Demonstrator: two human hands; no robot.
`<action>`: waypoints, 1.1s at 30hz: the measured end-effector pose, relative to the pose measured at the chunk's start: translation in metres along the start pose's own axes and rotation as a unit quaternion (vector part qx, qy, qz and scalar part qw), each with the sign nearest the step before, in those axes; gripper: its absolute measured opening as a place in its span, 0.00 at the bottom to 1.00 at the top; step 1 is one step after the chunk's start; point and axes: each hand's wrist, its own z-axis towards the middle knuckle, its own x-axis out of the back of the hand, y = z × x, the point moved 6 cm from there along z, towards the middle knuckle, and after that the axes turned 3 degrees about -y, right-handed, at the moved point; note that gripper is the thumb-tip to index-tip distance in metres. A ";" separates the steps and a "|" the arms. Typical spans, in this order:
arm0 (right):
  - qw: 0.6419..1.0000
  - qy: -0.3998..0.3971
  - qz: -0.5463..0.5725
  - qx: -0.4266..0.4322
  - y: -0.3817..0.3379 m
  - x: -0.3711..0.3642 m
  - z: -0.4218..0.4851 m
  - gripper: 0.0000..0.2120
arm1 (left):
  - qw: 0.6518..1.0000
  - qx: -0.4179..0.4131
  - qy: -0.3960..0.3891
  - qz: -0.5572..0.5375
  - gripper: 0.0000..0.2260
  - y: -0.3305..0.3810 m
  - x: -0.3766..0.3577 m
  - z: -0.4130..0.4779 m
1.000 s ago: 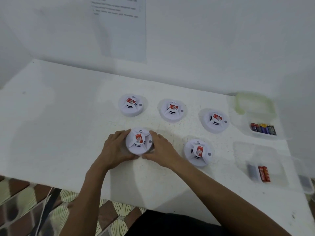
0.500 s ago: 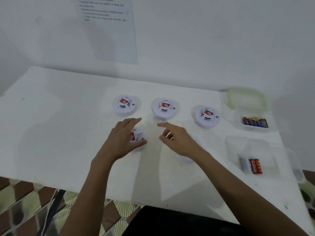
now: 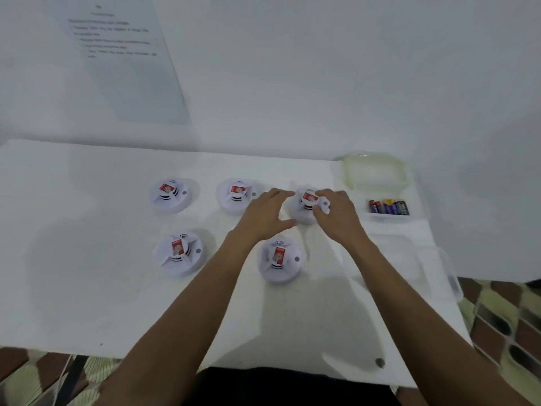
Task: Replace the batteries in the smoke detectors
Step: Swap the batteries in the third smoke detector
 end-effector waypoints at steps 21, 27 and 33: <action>0.966 0.015 0.255 -0.045 0.034 0.018 0.008 0.20 | 0.996 0.077 -0.027 -0.019 0.49 0.012 -0.044 0.067; 0.913 0.073 0.402 -0.003 0.032 0.044 -0.005 0.13 | 0.994 -0.016 -0.008 -0.106 0.48 0.035 -0.019 0.055; 0.915 0.036 0.402 -0.010 0.030 0.054 -0.018 0.12 | 0.971 -0.088 0.046 -0.218 0.44 0.057 0.002 0.036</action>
